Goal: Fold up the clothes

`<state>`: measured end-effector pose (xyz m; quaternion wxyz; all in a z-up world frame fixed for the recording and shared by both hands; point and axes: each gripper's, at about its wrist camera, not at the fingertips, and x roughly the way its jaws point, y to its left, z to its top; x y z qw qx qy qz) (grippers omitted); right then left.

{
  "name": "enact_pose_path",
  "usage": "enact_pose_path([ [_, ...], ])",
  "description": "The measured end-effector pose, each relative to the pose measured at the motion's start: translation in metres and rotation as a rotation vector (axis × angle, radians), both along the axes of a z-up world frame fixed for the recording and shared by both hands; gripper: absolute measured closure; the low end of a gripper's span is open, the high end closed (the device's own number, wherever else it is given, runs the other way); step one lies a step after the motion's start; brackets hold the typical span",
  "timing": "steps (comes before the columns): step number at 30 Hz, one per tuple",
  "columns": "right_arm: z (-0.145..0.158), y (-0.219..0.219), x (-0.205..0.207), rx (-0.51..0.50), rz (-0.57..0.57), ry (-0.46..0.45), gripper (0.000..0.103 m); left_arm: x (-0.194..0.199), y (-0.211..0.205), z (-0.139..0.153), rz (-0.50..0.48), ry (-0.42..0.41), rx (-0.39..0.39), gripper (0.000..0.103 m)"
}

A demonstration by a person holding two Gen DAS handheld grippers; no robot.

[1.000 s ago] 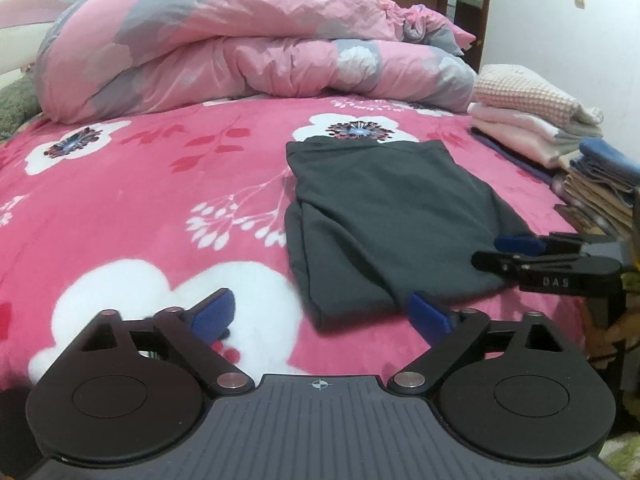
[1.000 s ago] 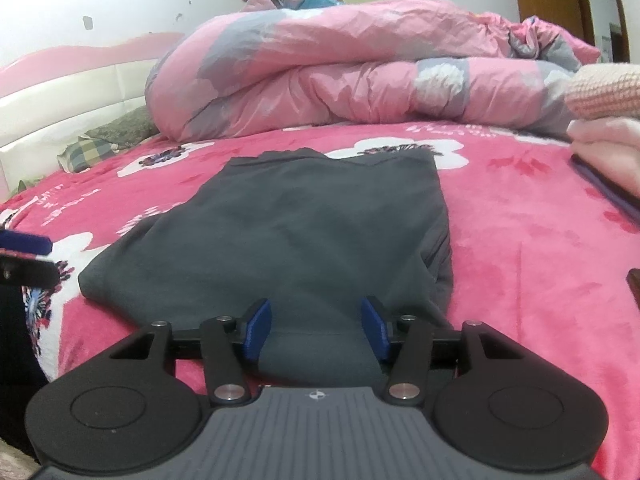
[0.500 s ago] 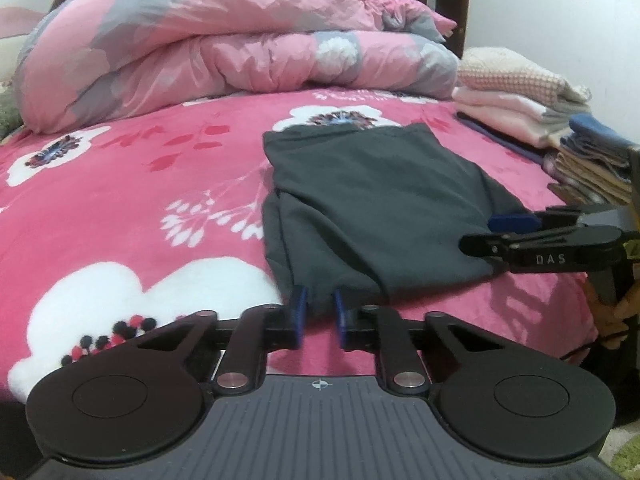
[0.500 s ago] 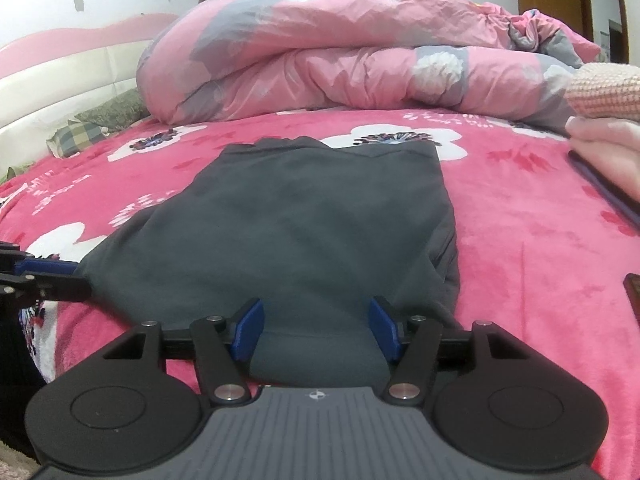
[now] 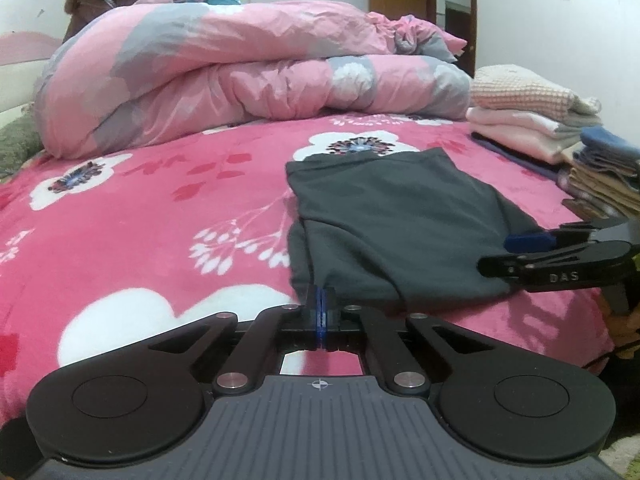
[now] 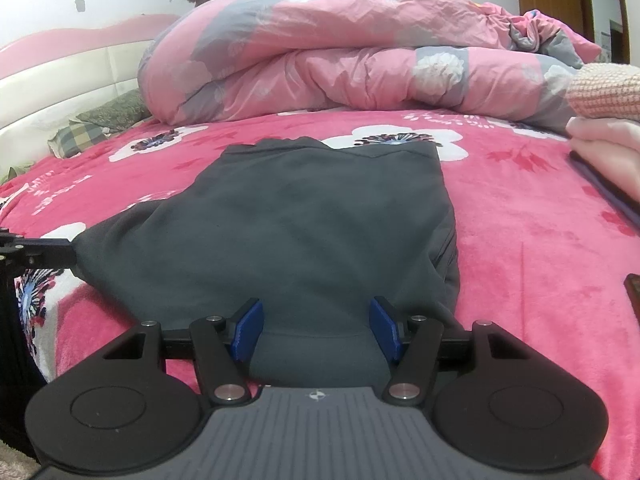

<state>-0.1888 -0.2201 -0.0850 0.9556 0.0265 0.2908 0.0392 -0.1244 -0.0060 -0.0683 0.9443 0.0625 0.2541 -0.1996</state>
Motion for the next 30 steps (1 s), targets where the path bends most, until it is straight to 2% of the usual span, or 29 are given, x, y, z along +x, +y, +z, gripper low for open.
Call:
enact_pose_path([
  [6, 0.000, 0.001, -0.001, 0.002, -0.001, -0.003, 0.041, 0.007, 0.009, -0.001, 0.020, -0.023, 0.029, 0.103],
  [17, 0.000, 0.000, -0.001, 0.001, 0.002, -0.002, 0.041, 0.013, 0.032, -0.001, 0.010, 0.022, 0.058, 0.103],
  [19, -0.001, 0.000, -0.001, 0.001, 0.002, -0.003, 0.041, 0.019, 0.047, 0.003, 0.042, 0.062, -0.010, 0.103],
  [21, -0.001, 0.000, -0.001, 0.002, 0.002, -0.004, 0.041, 0.030, 0.059, 0.006, 0.044, 0.129, -0.147, 0.103],
  [23, -0.001, 0.000, -0.001, 0.002, 0.002, -0.004, 0.041, 0.041, 0.067, 0.007, 0.030, 0.195, -0.294, 0.095],
  [25, -0.002, 0.000, 0.000, 0.001, 0.002, -0.004, 0.040, 0.051, 0.065, 0.007, 0.004, 0.235, -0.400, 0.066],
  [27, -0.002, 0.001, 0.000, 0.000, 0.001, -0.002, 0.040, 0.062, 0.057, 0.004, -0.022, 0.278, -0.466, 0.059],
  [30, -0.001, 0.000, 0.001, -0.003, 0.001, 0.000, 0.040, 0.077, 0.043, -0.005, -0.021, 0.318, -0.464, 0.061],
])
